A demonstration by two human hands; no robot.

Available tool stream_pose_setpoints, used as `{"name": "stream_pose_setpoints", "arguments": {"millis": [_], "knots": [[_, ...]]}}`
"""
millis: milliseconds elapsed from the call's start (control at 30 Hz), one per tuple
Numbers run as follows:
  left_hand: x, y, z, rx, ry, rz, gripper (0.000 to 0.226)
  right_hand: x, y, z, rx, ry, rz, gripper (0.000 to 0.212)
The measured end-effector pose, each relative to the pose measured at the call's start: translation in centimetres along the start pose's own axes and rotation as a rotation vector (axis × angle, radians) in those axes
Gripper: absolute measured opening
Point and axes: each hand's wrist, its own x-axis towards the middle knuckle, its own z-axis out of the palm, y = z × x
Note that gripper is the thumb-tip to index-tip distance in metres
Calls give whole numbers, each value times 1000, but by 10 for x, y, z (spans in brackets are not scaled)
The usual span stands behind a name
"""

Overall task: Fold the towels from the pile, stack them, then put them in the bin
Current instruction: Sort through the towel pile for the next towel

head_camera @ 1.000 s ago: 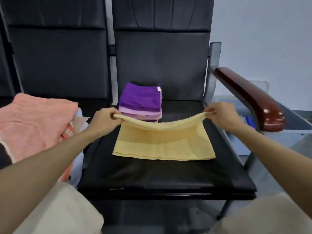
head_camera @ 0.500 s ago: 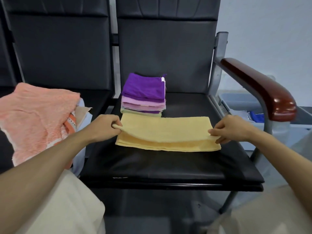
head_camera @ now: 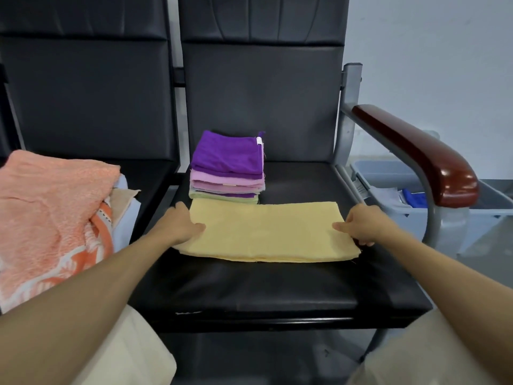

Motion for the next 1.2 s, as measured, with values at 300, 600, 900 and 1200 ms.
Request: {"name": "stream_pose_setpoints", "arguments": {"millis": [300, 600, 900, 1200], "knots": [[0, 0, -3, -323, -209, -126, 45, 4, -12, 5, 253, -274, 163, 39], [-29, -2, -24, -734, -307, -118, 52, -6, -2, -2, 571, -586, 136, 38], [-36, 101, 11, -929, -214, -51, 20, -4, -6, 1, 729, -596, 25, 29], [-45, 181, 93, -625, -337, 118, 33, -3, 2, -1, 796, -638, -23, 36]]}}
